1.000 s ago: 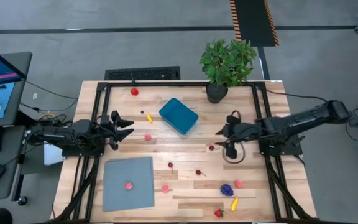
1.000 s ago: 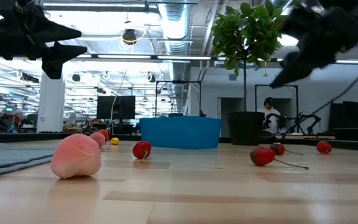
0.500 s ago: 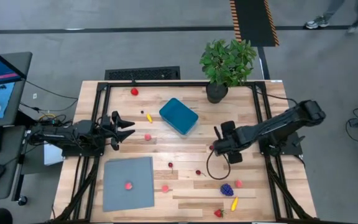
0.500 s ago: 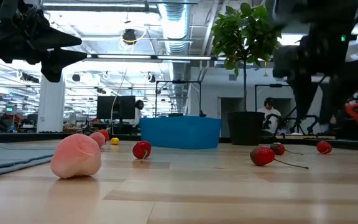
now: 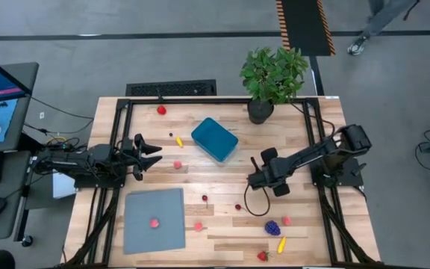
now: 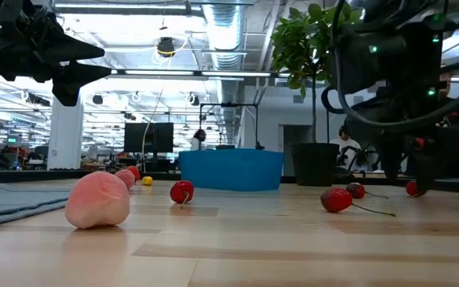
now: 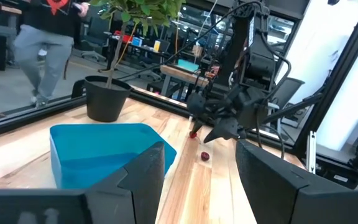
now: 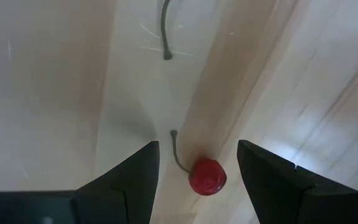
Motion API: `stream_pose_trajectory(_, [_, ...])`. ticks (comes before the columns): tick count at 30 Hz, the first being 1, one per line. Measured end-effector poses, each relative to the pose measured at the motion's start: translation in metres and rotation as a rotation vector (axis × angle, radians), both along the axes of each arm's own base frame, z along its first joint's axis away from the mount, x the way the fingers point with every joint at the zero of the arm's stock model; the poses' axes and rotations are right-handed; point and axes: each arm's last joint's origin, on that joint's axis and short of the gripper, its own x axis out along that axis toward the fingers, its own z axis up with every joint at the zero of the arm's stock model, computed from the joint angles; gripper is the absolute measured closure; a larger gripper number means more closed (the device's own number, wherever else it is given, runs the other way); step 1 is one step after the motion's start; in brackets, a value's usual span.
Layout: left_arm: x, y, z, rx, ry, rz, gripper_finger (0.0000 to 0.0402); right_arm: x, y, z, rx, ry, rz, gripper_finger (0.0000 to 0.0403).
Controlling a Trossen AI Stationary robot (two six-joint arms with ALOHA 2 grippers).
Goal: Pick and placing Produce into tupperware
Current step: Put the cherry into the container
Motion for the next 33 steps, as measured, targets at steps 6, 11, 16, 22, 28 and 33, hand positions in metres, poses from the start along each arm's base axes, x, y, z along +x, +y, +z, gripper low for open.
stream_pose_trajectory(6, [0.0, 0.0, 0.0001, 0.0, 0.0, 0.001, 0.0214, 0.0003, -0.001, -0.0012, 0.004, 0.007, -0.006, 0.0167])
stream_pose_trajectory(11, [0.0, 0.0, 0.0001, 0.0, 0.0, 0.001, 0.0214, 0.0009, -0.0041, -0.0014, 0.028, 0.011, -0.027, 0.0203])
stream_pose_trajectory(16, [0.0, 0.0, 0.0, 0.0, 0.0, 0.001, 0.0214, 0.0017, -0.0085, -0.0014, 0.03, 0.012, -0.046, 0.0251])
stream_pose_trajectory(22, [0.0, 0.0, 0.0, -0.004, -0.001, 0.0, 0.0214, 0.0015, -0.0083, -0.0015, 0.042, 0.016, -0.05, 0.0281])
stream_pose_trajectory(28, [0.0, 0.0, 0.0, -0.004, 0.0, 0.0, 0.0214, 0.0004, -0.0074, -0.0016, 0.077, 0.032, -0.06, 0.0284])
stream_pose_trajectory(33, [0.0, 0.0, 0.0, -0.009, -0.001, 0.0, 0.0214, -0.0049, -0.0096, -0.0064, 0.074, 0.052, -0.073, 0.0284])
